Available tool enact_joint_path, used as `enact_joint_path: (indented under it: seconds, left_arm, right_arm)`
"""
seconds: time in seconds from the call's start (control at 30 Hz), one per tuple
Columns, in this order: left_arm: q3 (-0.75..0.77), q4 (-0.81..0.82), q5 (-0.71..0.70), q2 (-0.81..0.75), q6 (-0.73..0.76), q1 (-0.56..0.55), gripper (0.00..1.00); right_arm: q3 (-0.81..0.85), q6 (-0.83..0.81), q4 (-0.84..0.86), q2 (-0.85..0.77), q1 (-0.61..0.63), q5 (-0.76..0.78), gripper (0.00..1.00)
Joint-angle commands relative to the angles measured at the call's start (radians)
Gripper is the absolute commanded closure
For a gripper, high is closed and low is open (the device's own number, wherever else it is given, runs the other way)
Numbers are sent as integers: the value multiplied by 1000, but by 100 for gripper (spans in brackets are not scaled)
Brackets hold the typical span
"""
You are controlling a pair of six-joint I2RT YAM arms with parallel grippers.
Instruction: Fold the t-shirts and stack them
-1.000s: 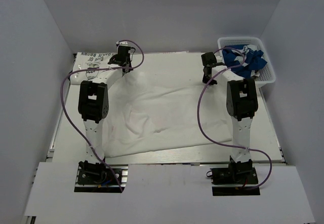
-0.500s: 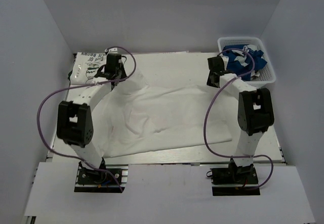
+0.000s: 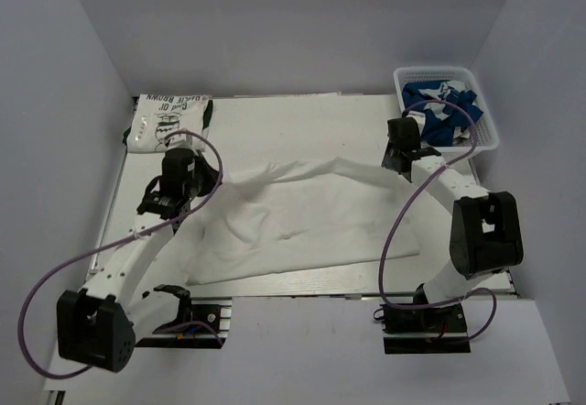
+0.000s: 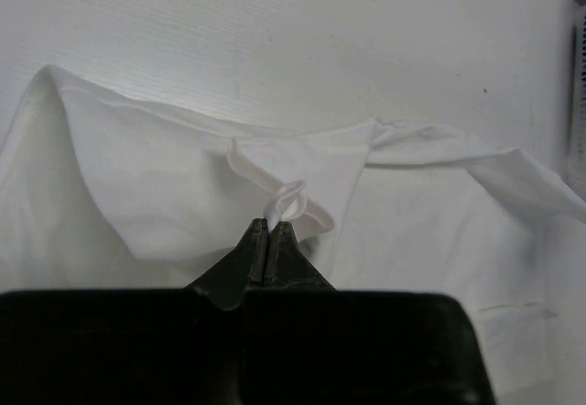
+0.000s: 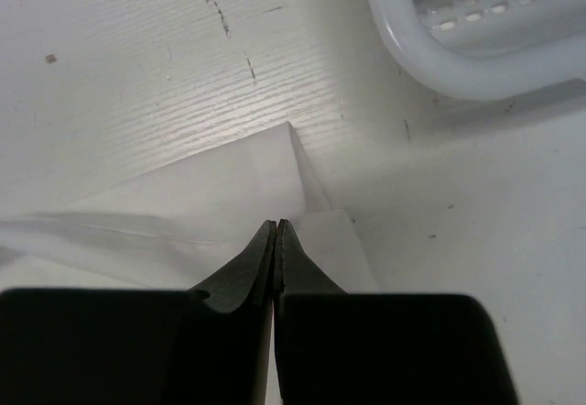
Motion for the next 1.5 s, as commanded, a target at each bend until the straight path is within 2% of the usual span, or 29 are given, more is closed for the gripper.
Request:
enact_joint_path:
  seconds: [0.0, 0.1, 0.3, 0.43, 0.53, 0.57, 0.73, 1.0, 1.03, 1.07, 1.13, 1.17, 1.2, 1.23, 1.33, 1.43, 1.47]
  left_arm:
    - [-66, -22, 39, -118, -46, -4, 100]
    - [-135, -94, 39, -222, -83, -4, 100]
    - [-241, -238, 5, -420, -140, -4, 100]
    - [-252, -341, -50, -484, -196, -4, 100]
    - [-238, -448, -174, -518, -276, -4, 100]
    - [-225, -503, -202, -518, -319, -4, 100]
    - [-215, -533, -230, -518, -350, -4, 100]
    - [-235, -573, -207, -456, -398, -4, 100]
    - [-235, -592, -182, -456, -410, -4, 97]
    - [-235, -608, -162, -446, -428, -4, 65]
    - [-212, -672, -78, -446, -444, -4, 14]
    - [-188, -710, -44, -446, -444, -4, 5]
    - [-176, -711, -35, -446, -444, -4, 0]
    - [-159, -734, -35, -446, -431, -4, 0]
    - [-88, -743, -73, -459, -399, -4, 0]
    - [-50, -651, -96, -434, -350, -4, 0]
    - [-50, -618, -96, -396, -332, -4, 0]
  right_arm:
    - [-31, 4, 36, -107, -4, 57, 100]
    - [-91, 2, 36, -200, -5, 78, 100]
    - [-195, 22, 4, -274, -10, 123, 100]
    - [-224, 52, -8, -296, -22, 129, 100]
    - [-224, 61, -34, -304, -41, 132, 100]
    - [-224, 67, -36, -308, -50, 123, 100]
    - [-255, 81, -33, -328, -77, 104, 100]
    - [-344, 136, -13, -292, -102, 20, 100]
    - [-353, 157, -33, -287, -110, 24, 100]
    - [-365, 171, -46, -278, -110, 44, 78]
    - [-377, 241, -109, -271, -123, 90, 40]
    - [-378, 269, -141, -282, -122, 134, 21]
    - [-374, 274, -142, -291, -120, 139, 15]
    - [-377, 274, -152, -300, -122, 140, 10]
    - [-374, 260, -133, -382, -120, 110, 10]
    - [-376, 178, -84, -481, -114, 0, 10]
    - [-379, 161, -58, -494, -111, -91, 10]
